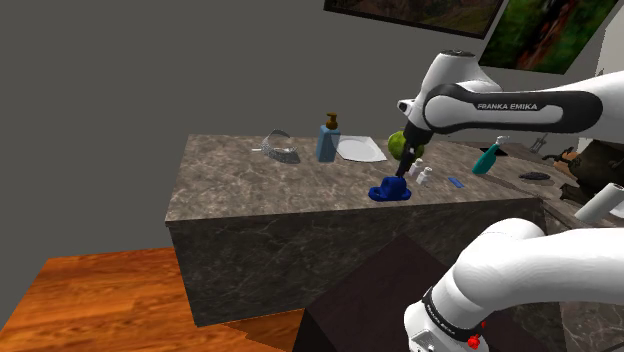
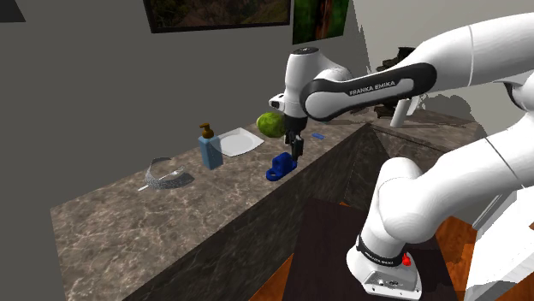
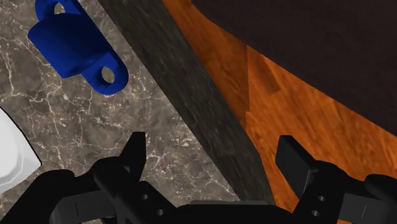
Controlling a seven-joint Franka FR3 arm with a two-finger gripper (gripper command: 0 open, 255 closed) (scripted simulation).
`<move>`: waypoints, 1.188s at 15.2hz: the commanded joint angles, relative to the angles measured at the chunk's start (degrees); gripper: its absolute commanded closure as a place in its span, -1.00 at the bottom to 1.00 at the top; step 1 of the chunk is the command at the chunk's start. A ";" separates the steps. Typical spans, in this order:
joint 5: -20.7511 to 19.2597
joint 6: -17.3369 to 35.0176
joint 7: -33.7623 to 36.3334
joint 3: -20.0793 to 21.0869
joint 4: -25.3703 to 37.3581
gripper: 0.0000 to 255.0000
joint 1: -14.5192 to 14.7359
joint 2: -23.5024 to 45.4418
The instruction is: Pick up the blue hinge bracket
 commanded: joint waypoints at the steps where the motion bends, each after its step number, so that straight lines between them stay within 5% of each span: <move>1: -2.31 3.05 -3.40 -2.48 -0.67 -1.00 -0.71 2.15; 11: -9.38 19.98 -20.04 -15.64 3.13 -1.00 -1.37 20.67; 18: -3.23 31.83 -36.01 -24.13 10.49 -1.00 1.29 38.35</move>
